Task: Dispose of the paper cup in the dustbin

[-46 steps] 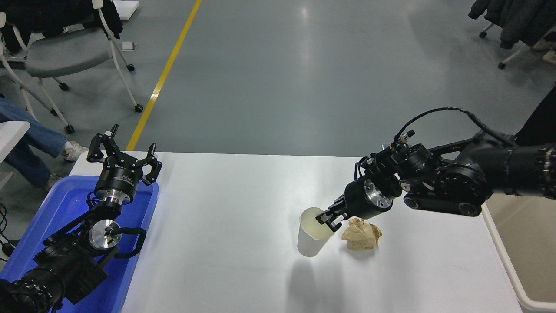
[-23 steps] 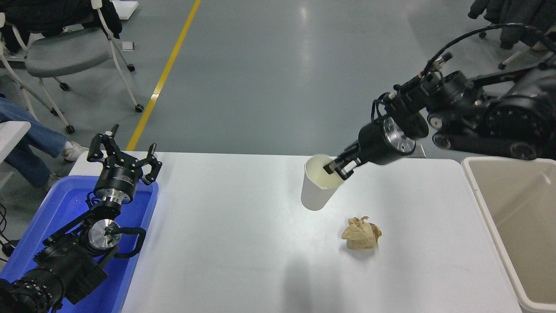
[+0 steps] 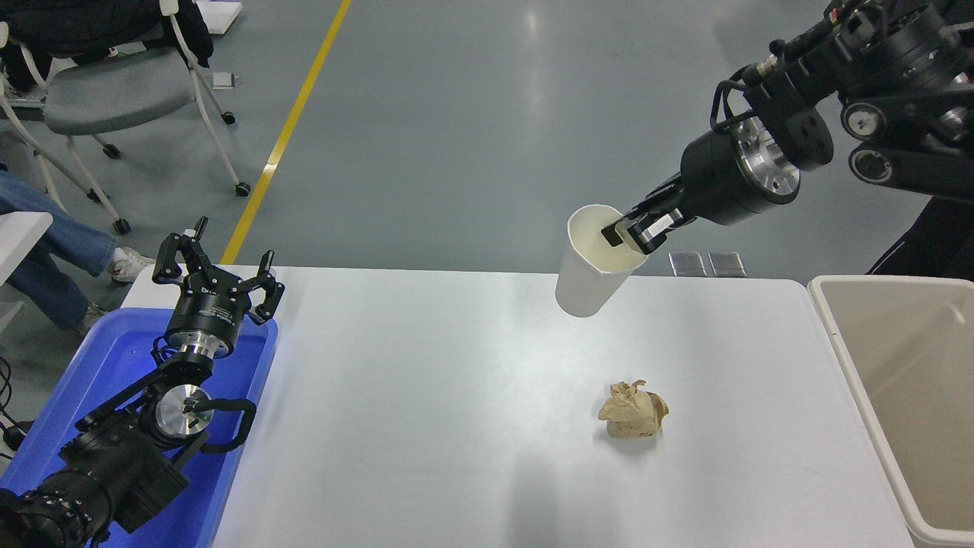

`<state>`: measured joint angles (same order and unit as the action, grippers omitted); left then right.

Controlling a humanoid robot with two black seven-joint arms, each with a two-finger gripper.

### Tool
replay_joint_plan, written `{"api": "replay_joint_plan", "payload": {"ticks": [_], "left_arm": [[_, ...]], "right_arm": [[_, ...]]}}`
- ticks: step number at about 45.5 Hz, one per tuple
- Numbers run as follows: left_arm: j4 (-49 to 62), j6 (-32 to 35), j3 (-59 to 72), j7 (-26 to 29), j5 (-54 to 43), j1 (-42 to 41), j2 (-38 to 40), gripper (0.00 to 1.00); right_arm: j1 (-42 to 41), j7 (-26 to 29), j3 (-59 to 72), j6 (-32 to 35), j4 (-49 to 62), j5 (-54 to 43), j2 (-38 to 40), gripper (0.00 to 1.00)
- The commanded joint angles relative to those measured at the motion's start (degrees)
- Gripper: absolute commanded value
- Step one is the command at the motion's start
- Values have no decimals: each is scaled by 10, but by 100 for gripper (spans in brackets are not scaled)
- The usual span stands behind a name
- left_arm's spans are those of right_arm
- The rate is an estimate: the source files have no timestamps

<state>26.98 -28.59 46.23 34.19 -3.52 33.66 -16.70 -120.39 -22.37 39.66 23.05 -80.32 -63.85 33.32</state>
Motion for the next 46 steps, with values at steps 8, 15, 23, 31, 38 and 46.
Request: {"api": "replay_joint_plan", "payload": {"ticks": [8, 15, 23, 31, 38, 46], "left_arm": [[0, 0, 0, 0, 0, 0, 0, 100], [0, 0, 0, 0, 0, 0, 0, 100], [0, 0, 0, 0, 0, 0, 0, 100], [0, -1, 0, 0, 0, 0, 0, 100], [0, 0, 0, 0, 0, 0, 0, 100], [0, -1, 0, 0, 0, 0, 0, 100]], "right_arm": [[84, 1, 11, -5, 69, -8, 136, 0], [157, 0, -22, -34, 118, -4, 234, 0], [282, 1, -114, -64, 160, 17, 333, 0], [393, 2, -176, -85, 196, 90, 395, 0], [451, 4, -175, -131, 225, 211, 430, 0], [553, 3, -182, -179, 263, 338, 439, 0]]}}
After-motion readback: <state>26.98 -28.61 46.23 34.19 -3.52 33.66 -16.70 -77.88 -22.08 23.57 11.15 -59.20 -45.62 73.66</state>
